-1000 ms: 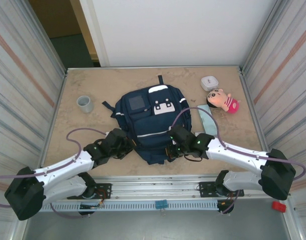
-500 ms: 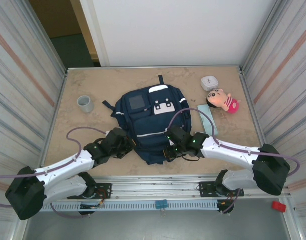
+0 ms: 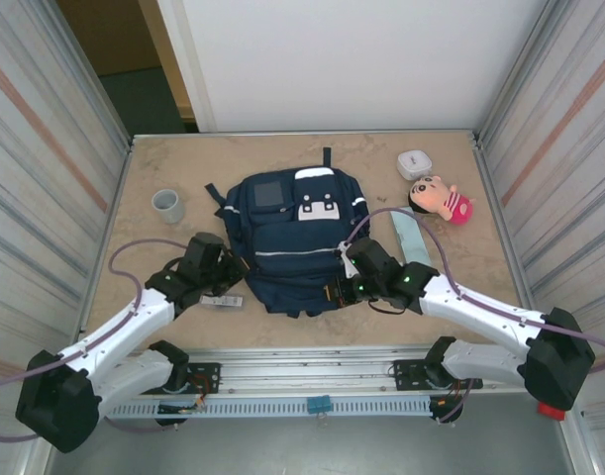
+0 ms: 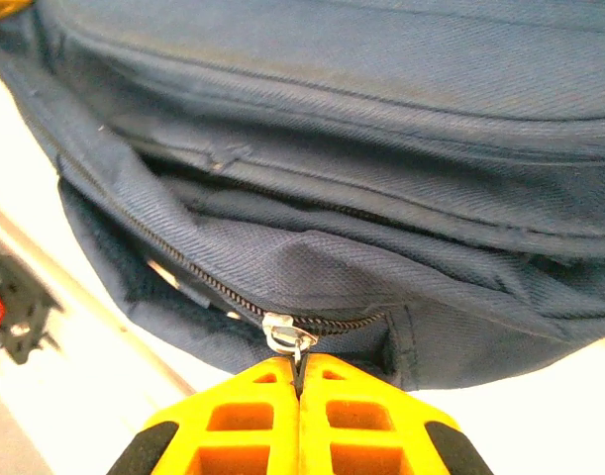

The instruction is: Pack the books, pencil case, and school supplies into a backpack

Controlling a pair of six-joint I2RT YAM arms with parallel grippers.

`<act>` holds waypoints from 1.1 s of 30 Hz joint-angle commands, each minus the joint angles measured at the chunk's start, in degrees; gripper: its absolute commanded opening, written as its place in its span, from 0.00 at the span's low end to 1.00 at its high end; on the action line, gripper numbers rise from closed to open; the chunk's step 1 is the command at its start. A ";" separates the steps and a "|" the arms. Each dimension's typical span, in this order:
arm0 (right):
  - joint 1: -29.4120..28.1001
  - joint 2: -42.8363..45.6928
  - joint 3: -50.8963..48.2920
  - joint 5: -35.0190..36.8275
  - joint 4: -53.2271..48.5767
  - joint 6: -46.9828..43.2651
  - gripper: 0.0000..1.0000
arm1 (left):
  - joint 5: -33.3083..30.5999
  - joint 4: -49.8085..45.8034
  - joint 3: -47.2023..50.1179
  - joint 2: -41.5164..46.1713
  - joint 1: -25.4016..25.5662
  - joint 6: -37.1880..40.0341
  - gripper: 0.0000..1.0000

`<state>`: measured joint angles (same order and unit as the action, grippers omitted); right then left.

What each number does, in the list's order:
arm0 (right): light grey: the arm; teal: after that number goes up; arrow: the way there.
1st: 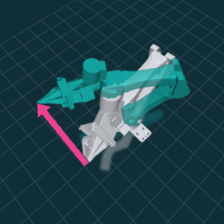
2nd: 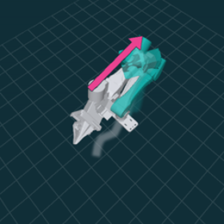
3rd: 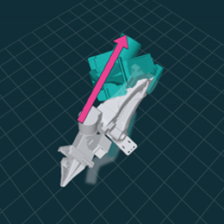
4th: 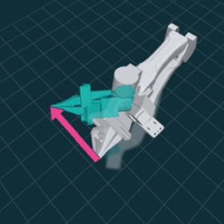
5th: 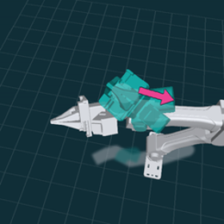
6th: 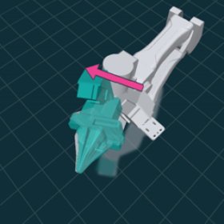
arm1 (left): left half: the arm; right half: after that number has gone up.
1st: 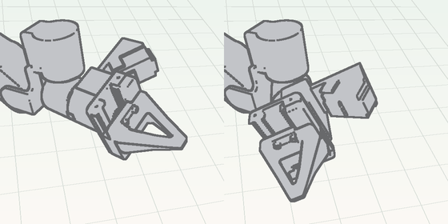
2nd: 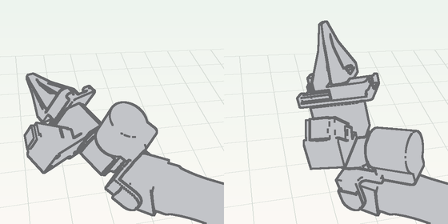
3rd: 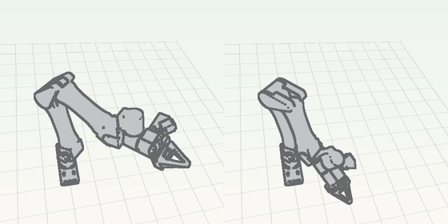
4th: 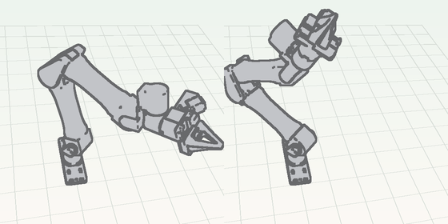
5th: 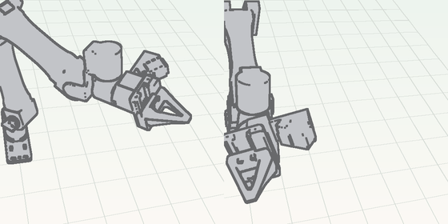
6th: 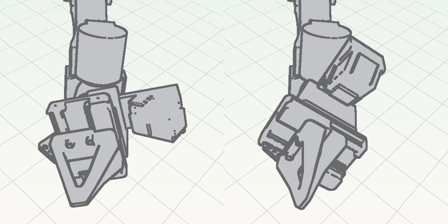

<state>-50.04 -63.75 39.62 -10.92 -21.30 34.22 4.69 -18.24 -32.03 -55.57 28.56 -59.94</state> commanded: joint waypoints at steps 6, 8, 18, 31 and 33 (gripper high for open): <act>1.37 -0.17 0.70 -0.93 0.84 -0.08 0.00 | -6.18 -5.55 -10.03 3.61 4.76 26.18 0.73; 1.40 -0.40 1.43 -1.87 0.76 -0.99 0.00 | -6.72 -3.24 -10.33 3.80 8.05 34.04 0.73; 1.53 -0.90 3.79 -5.43 0.98 -3.28 0.00 | 8.56 6.49 -10.89 -6.27 23.01 76.34 0.72; 4.14 -1.12 5.47 -4.38 -2.52 -4.21 0.00 | 6.18 8.80 -12.30 -16.55 23.66 82.85 0.21; 6.24 -1.05 5.66 -2.60 -5.06 -3.81 0.00 | 4.65 8.69 -11.06 -14.25 23.65 83.19 0.06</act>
<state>-46.04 -65.56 42.83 -15.07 -23.53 31.35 11.97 -11.05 -43.16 -73.10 51.94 20.97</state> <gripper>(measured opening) 0.060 0.088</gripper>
